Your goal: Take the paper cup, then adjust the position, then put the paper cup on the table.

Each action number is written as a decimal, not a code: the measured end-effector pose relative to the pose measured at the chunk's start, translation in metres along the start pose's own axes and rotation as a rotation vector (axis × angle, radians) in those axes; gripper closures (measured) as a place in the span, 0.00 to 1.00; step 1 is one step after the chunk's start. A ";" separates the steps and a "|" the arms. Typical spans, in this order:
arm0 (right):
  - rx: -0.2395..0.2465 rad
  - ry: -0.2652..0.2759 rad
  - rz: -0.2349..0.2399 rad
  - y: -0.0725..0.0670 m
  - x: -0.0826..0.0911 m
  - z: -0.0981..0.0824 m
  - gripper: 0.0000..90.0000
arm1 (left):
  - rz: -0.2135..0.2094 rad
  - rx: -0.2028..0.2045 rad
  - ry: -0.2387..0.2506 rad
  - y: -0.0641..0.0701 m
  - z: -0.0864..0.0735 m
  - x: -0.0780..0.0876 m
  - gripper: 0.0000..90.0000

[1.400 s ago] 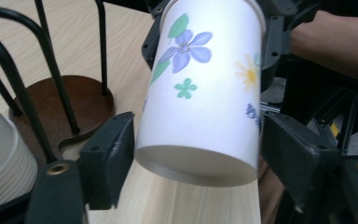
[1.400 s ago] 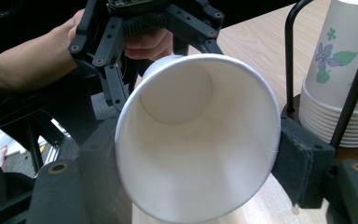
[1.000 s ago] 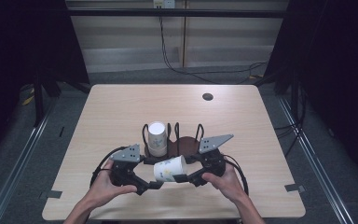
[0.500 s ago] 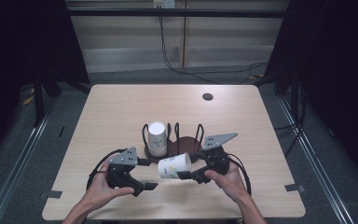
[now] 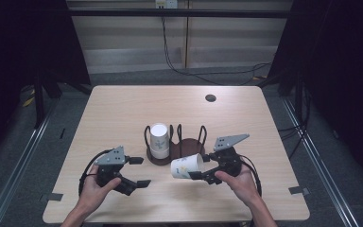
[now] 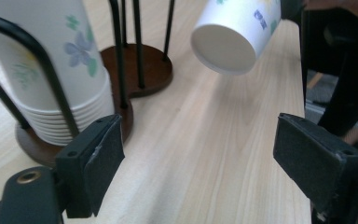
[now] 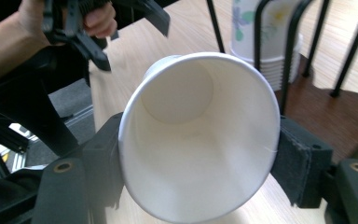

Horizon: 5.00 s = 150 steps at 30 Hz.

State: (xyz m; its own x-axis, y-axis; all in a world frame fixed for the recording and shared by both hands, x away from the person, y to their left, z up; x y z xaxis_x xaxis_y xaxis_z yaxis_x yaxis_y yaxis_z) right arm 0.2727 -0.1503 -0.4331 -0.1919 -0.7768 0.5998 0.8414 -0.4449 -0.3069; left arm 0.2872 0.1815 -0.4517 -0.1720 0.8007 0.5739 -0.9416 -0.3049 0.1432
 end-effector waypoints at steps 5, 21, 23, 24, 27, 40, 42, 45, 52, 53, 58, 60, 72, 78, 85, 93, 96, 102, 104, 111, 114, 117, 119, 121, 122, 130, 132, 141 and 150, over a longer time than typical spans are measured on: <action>-0.024 -0.019 -0.032 0.004 0.013 -0.007 0.31 | 0.011 0.010 0.001 -0.004 -0.002 0.002 0.18; -0.076 -0.068 -0.132 0.013 0.050 -0.018 0.31 | 0.050 0.008 0.009 -0.007 -0.001 -0.001 0.18; -0.074 -0.092 -0.144 0.014 0.051 -0.019 0.31 | 0.038 0.007 0.003 -0.008 -0.002 -0.002 0.18; -0.075 -0.102 -0.146 0.015 0.051 -0.020 0.31 | 0.037 0.005 -0.002 -0.009 -0.002 -0.003 0.18; -0.081 -0.117 -0.157 0.018 0.054 -0.021 0.31 | 0.038 0.004 -0.012 -0.010 -0.003 -0.002 0.18; -0.136 -0.153 -0.211 0.036 0.071 -0.024 0.31 | 0.046 0.010 0.006 -0.013 -0.003 0.004 0.18; -0.141 -0.164 -0.231 0.039 0.073 -0.024 0.31 | 0.046 0.007 0.002 -0.014 -0.003 0.003 0.18; -0.148 -0.166 -0.247 0.044 0.076 -0.022 0.31 | 0.047 0.007 0.005 -0.013 -0.003 0.005 0.18; -0.174 -0.193 -0.296 0.059 0.080 -0.015 0.31 | 0.066 0.005 0.008 -0.014 -0.004 0.011 0.18; -0.178 -0.202 -0.299 0.062 0.080 -0.014 0.31 | 0.068 0.000 0.007 -0.015 -0.004 0.011 0.18; -0.200 -0.239 -0.319 0.073 0.078 -0.008 0.31 | 0.076 0.005 0.004 -0.017 -0.006 0.013 0.18; -0.206 -0.256 -0.324 0.076 0.077 -0.006 0.31 | 0.083 0.007 0.006 -0.017 -0.006 0.014 0.18; -0.233 -0.374 -0.365 0.096 0.070 0.007 0.31 | 0.085 -0.009 -0.009 -0.015 -0.006 0.013 0.18; -0.230 -0.429 -0.402 0.100 0.068 0.016 0.32 | 0.069 -0.014 -0.015 -0.013 -0.006 0.011 0.18; -0.238 -0.488 -0.432 0.106 0.062 0.023 0.31 | 0.080 -0.013 -0.012 -0.016 -0.007 0.015 0.18; -0.262 -0.576 -0.441 0.115 0.051 0.028 0.31 | 0.067 -0.006 -0.026 -0.016 -0.010 0.012 0.18; -0.248 -0.622 -0.460 0.117 0.049 0.029 0.30 | 0.067 -0.005 -0.016 -0.016 -0.010 0.013 0.18; -0.255 -0.659 -0.471 0.124 0.048 0.034 0.30 | 0.080 0.002 -0.007 -0.019 -0.010 0.017 0.18; -0.260 -0.676 -0.468 0.128 0.046 0.035 0.30 | 0.076 0.004 -0.006 -0.019 -0.011 0.017 0.18; -0.285 -0.720 -0.469 0.139 0.040 0.035 0.30 | 0.066 0.003 -0.017 -0.019 -0.011 0.014 0.18; -0.274 -0.745 -0.476 0.140 0.035 0.034 0.29 | 0.080 -0.007 -0.004 -0.018 -0.010 0.016 0.18; -0.253 -0.740 -0.502 0.141 0.032 0.035 0.29 | 0.085 -0.003 -0.001 -0.018 -0.010 0.017 0.18; -0.249 -0.754 -0.506 0.143 0.028 0.034 0.28 | 0.080 0.000 -0.011 -0.019 -0.011 0.016 0.18; -0.255 -0.760 -0.507 0.144 0.026 0.033 0.27 | 0.077 0.000 -0.010 -0.019 -0.011 0.016 0.18; -0.249 -0.755 -0.514 0.145 0.025 0.033 0.27 | 0.077 0.000 -0.010 -0.019 -0.011 0.016 0.18; -0.242 -0.701 -0.524 0.146 0.015 0.034 0.23 | 0.084 -0.007 -0.011 -0.018 -0.012 0.016 0.19; -0.240 -0.687 -0.532 0.147 0.012 0.034 0.23 | 0.085 -0.009 -0.009 -0.018 -0.012 0.016 0.19; -0.241 -0.641 -0.511 0.147 0.006 0.035 0.21 | 0.095 -0.004 0.009 -0.019 -0.012 0.018 0.19; -0.271 -0.587 -0.506 0.145 0.012 0.038 0.16 | 0.091 0.010 0.018 -0.021 -0.013 0.020 0.19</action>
State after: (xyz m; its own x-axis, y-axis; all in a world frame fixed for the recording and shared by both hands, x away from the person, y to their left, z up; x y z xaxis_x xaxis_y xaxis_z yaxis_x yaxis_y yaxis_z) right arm 0.4120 -0.2074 -0.4421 -0.1565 -0.1271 0.9795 0.5582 -0.8295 -0.0184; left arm 0.2993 0.2109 -0.4539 -0.2619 0.7788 0.5700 -0.9191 -0.3815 0.0989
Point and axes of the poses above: each handheld gripper's, and its own axes: x roughly backward along the jaws, z roughly out of its top, y roughly to its right, the point moved 2 cm from there along -x, roughly forward along the jaws, and after that the axes turned 6 degrees about -y, right-handed, at the moved point
